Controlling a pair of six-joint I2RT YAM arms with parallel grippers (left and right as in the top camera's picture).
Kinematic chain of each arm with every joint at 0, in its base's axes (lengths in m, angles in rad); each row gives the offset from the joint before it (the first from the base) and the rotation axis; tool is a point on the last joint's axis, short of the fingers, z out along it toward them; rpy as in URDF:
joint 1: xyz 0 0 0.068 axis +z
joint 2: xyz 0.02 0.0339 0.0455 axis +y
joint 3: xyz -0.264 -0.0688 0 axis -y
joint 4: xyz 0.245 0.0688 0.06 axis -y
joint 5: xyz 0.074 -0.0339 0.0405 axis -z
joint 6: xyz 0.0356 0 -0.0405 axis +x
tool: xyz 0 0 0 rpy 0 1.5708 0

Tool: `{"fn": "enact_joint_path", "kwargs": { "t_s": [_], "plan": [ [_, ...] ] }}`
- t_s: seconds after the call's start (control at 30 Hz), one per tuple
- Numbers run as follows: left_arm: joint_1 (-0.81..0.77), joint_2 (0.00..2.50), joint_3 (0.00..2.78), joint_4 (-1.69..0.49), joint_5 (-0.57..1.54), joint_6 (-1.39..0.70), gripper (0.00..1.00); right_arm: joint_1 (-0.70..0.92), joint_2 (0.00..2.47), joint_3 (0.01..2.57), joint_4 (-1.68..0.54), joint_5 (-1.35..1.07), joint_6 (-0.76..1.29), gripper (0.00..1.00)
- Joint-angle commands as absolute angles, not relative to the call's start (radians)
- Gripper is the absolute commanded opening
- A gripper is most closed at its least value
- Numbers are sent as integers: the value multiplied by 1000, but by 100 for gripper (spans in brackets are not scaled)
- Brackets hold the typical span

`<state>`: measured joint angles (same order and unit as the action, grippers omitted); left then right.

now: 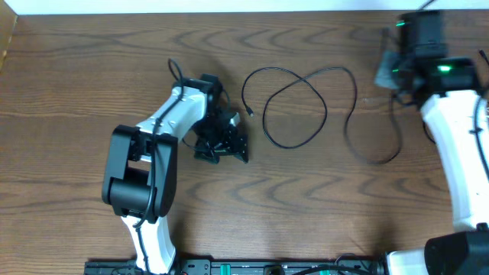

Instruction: Untangle cables

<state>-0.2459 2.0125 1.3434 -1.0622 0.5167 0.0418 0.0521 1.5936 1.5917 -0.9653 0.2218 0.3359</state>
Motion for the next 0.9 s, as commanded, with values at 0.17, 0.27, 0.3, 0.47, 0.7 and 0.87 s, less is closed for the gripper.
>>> {"fn": "enact_joint_path", "kwargs": {
  "t_s": [0.17,0.27,0.3,0.47,0.7,0.87],
  "plan": [
    [-160,2018,1348,-1054,504,48,91,65,1623,1570,-1066,-114,287,1],
    [-133,2018,1348,-1054,504,48,91,123,1654,1530,-1045,-127,289,1],
    [-124,2018,1348,-1056,504,48,91,142,1665,1522,-1036,-127,289,1],
    [-94,2018,1348,-1066,504,47,91,233,1765,1502,-1015,2,332,1],
    [-94,2018,1348,-1066,505,41,91,257,1907,1502,-1056,39,500,1],
    [-94,2018,1348,-1066,505,41,91,264,1982,1502,-1033,33,546,1]
  ]
}}
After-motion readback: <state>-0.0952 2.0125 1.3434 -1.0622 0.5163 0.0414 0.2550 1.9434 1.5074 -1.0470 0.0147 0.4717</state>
